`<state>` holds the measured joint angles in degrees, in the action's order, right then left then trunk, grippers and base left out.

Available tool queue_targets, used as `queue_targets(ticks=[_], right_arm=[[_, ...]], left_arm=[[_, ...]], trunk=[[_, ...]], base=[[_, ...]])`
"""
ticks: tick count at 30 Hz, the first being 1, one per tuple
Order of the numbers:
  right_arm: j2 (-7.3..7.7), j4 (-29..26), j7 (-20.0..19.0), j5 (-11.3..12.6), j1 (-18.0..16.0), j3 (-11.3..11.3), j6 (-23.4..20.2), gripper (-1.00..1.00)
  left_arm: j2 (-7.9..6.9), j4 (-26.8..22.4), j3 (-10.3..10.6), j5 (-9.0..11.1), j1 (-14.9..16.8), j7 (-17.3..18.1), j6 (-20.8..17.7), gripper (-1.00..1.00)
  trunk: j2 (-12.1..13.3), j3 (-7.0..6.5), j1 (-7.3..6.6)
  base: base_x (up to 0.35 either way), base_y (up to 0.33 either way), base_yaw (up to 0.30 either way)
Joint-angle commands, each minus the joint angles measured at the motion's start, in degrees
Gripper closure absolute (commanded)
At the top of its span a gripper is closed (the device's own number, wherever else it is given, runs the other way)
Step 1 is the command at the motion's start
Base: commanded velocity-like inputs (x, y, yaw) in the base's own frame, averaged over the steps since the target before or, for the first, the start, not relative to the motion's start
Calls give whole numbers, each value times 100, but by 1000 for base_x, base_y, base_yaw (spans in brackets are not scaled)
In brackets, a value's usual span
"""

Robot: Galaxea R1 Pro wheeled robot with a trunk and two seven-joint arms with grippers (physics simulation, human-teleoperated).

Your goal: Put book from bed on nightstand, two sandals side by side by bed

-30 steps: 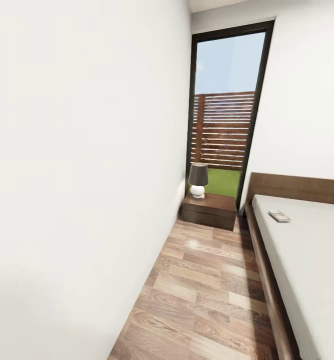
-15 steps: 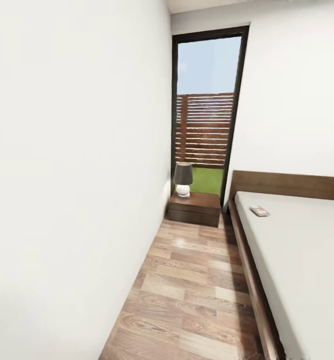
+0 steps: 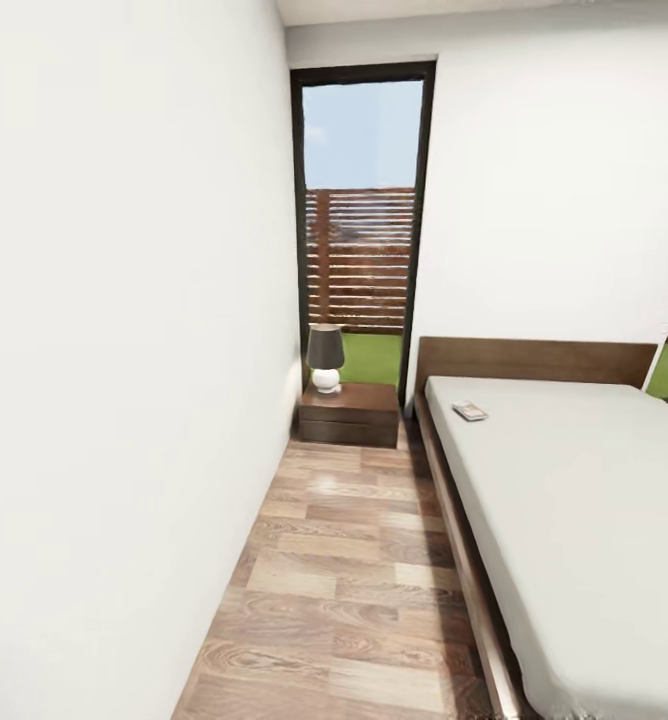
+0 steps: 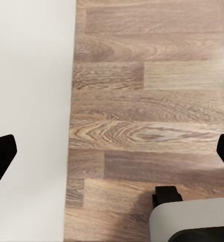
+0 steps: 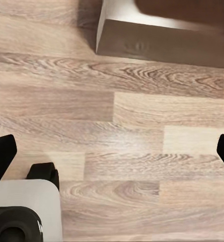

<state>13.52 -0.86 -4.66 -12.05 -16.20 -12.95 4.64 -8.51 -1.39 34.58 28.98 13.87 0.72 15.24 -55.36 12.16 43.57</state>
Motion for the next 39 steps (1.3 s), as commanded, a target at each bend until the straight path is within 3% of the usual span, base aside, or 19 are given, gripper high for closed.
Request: queue_targets(ticks=[1,11,34,39], right_arm=[[1,7,-17,-52,-6,-50,19,-100],[1,7,-17,-52,-6,-49,19,-100],[-4,7,-17,-52,-6,-45,19,-100],[-3,7,-17,-52,-6,-45,19,-100]], left_arm=[[-2,-1,49,57,2,7,14,-100],[-2,-1,49,61,2,7,14,-100],[0,-1,51,56,2,7,14,-100],[61,5,148,-50,2,7,11,-100]], trunk=[[-5,8,1],[-5,8,1],[-5,8,1],[-5,8,1]], base=[[5,0,-280],[142,82,-115],[271,115,-5],[319,2,0]])
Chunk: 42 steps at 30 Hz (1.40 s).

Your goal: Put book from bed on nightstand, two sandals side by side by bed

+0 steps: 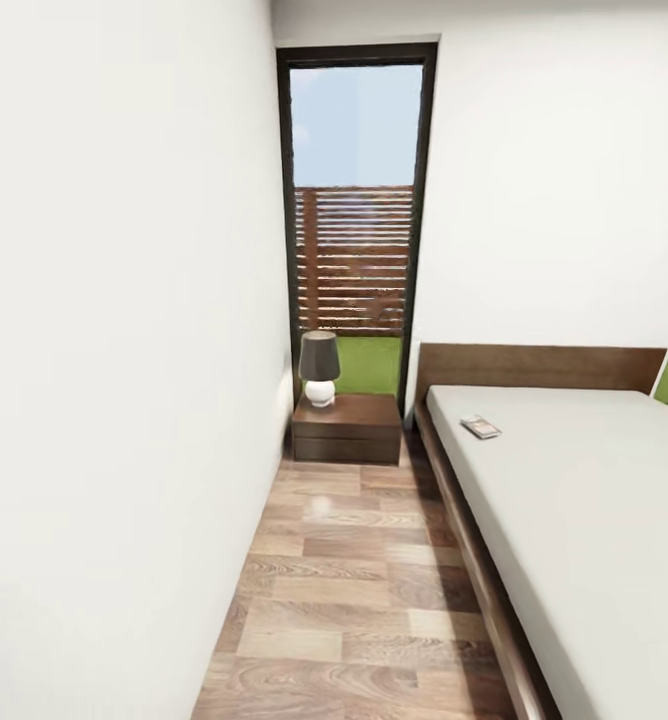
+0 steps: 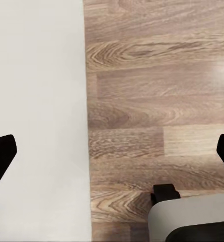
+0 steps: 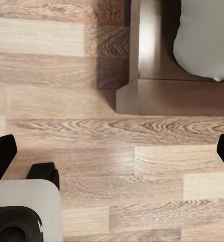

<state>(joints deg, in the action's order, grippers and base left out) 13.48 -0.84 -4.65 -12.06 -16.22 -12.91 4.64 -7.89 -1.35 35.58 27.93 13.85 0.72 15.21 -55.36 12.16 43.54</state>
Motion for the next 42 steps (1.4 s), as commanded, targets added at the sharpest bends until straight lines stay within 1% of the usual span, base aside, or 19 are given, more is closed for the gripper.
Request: queue_targets(ticks=[1,8,15,20,33,42], right_arm=[[3,5,-18,-51,-4,-48,19,-100],[5,3,-18,-51,-4,-52,19,-100],[6,3,-18,-51,-4,-54,19,-100],[6,4,-18,-51,-4,-54,19,-100],[5,5,-18,-51,-4,-48,19,-100],[5,5,-18,-51,-4,-48,19,-100]], left_arm=[[24,2,86,-12,3,7,15,-100],[59,-4,138,-110,3,7,17,-100],[66,-5,148,-133,3,7,17,-100],[66,-5,150,-134,3,7,19,-100],[67,-5,150,-130,3,1,26,-100],[68,-5,156,-136,3,3,26,-100]], trunk=[[-5,8,4],[-5,8,4],[-5,8,4],[-5,8,4],[-5,8,4],[-5,8,4]], base=[[299,-81,-16],[172,-69,-122],[57,-13,-93],[167,37,-23],[288,9,-12],[320,-73,-179]])
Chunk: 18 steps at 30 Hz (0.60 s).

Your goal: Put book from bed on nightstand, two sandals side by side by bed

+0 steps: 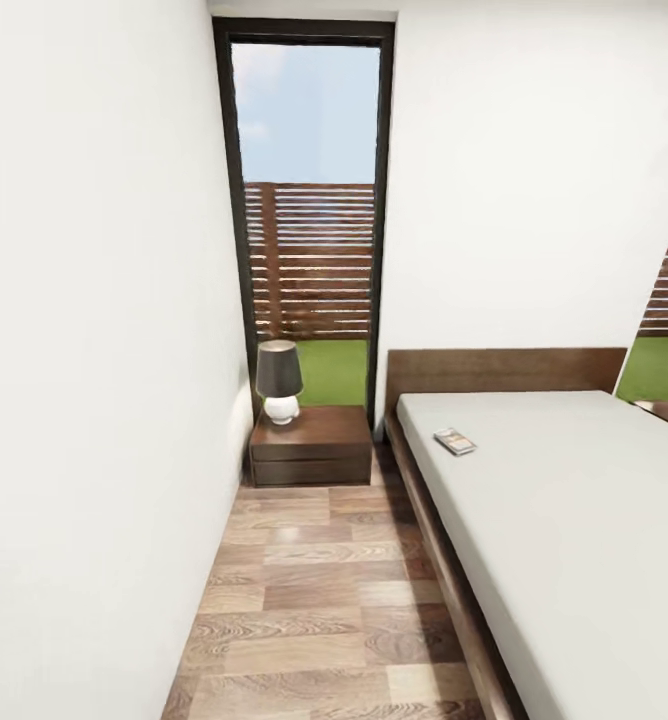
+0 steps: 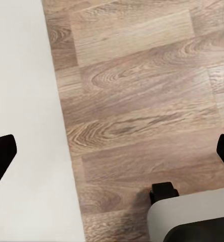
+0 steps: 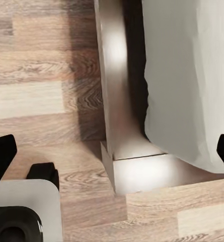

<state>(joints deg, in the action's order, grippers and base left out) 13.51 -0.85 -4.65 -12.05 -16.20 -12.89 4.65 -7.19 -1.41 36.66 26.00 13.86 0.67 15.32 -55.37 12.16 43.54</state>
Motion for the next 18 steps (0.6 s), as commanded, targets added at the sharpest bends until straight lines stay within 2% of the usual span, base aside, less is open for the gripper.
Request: queue_targets(ticks=[1,11,18], right_arm=[[2,6,-19,-52,-6,-49,19,-100],[-1,6,-19,-52,-6,-47,19,-100],[0,6,-19,-52,-6,-49,19,-100]], left_arm=[[-2,0,49,57,3,6,15,-100],[-2,0,52,55,3,9,15,-100],[-2,0,51,55,3,7,15,-100]], trunk=[[-4,8,3],[-4,8,3],[-4,8,3]], base=[[311,-122,-195],[321,-46,-63],[329,82,-8]])
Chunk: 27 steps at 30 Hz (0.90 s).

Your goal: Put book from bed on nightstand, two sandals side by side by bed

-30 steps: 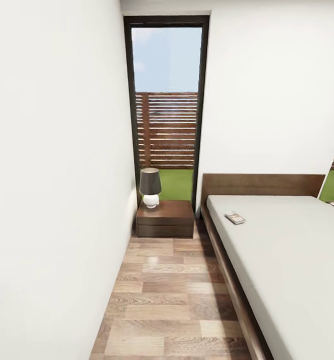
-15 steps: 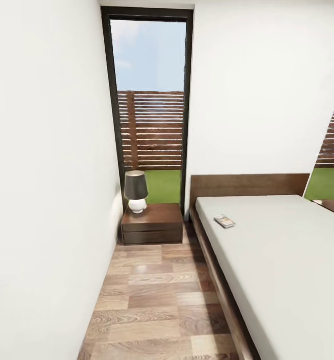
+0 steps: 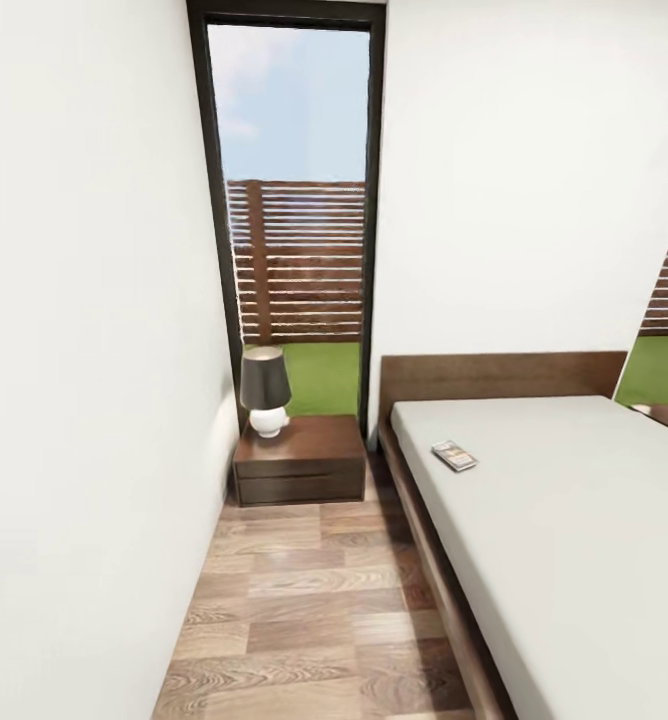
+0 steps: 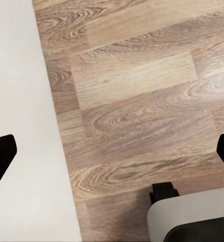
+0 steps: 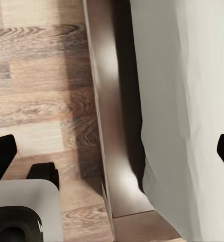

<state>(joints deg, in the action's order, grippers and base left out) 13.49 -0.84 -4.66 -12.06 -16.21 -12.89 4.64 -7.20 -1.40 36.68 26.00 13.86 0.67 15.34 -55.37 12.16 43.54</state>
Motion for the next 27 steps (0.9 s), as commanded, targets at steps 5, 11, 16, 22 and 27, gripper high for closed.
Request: queue_targets(ticks=[5,11,16,22,27], right_arm=[[3,5,-17,-51,-5,-48,19,-100],[0,4,-17,-51,-5,-48,19,-100],[0,5,-17,-51,-5,-48,19,-100],[2,5,-17,-51,-5,-52,19,-100],[3,5,-17,-51,-5,-50,19,-100]], left_arm=[[-1,0,48,55,3,8,13,-100],[-1,0,49,55,3,7,13,-100],[-1,0,49,55,3,6,13,-100],[-1,0,49,55,3,4,13,-100],[-1,0,49,55,3,5,13,-100]], trunk=[[-4,8,4],[-4,8,4],[-4,8,4],[-4,8,4],[-4,8,4]], base=[[320,136,-2],[317,75,-1],[316,26,0],[316,8,0],[323,2,-68]])
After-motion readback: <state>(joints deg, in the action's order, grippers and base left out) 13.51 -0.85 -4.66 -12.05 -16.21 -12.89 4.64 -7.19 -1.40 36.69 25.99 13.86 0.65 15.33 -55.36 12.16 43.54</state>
